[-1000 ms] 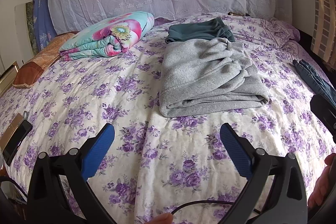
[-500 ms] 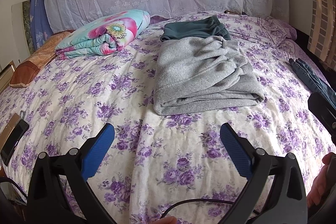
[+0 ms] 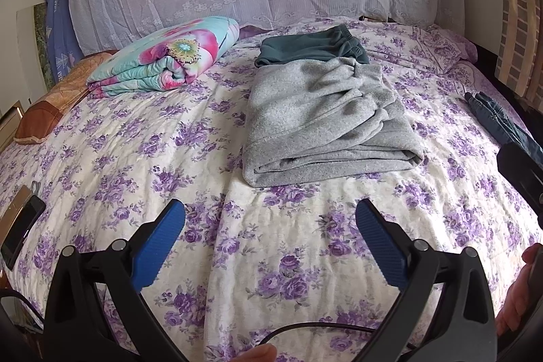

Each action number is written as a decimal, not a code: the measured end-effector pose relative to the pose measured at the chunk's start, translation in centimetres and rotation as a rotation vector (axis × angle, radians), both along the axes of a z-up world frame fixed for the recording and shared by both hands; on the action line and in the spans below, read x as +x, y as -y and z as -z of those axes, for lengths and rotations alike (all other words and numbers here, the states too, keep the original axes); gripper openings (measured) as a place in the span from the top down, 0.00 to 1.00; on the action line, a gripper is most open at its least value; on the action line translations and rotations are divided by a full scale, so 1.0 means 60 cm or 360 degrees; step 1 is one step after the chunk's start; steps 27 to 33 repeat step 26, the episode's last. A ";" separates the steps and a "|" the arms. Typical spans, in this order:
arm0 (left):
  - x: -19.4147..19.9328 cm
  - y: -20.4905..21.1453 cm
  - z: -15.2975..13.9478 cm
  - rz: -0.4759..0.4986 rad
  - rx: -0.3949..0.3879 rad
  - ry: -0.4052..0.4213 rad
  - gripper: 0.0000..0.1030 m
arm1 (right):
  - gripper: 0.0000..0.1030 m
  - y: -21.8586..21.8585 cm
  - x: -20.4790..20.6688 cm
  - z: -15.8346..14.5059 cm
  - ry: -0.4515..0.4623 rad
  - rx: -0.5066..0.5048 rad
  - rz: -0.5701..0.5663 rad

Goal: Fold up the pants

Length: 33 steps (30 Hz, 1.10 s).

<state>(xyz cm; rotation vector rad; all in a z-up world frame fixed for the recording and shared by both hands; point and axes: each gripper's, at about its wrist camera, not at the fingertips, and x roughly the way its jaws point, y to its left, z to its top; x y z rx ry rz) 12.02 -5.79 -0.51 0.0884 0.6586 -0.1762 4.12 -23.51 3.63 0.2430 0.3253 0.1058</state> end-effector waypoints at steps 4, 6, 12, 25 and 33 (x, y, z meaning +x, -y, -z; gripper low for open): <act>0.000 0.003 0.001 0.0004 0.0004 -0.0004 0.05 | 0.04 0.000 -0.001 -0.001 0.0014 -0.0004 -0.0002; -0.001 0.003 0.001 0.0007 0.0008 -0.0003 0.05 | 0.04 0.000 -0.001 0.000 0.0013 0.0004 -0.0003; 0.000 0.003 0.001 0.0013 -0.0002 -0.0006 0.05 | 0.04 0.000 0.000 0.000 0.0006 0.0008 0.0001; 0.032 -0.066 0.006 -0.0174 0.0099 0.0061 0.05 | 0.04 0.076 -0.009 -0.002 -0.0048 -0.0005 0.0148; 0.039 -0.079 0.009 -0.0206 0.0105 0.0050 0.05 | 0.04 0.094 -0.009 -0.002 -0.0068 0.0010 0.0180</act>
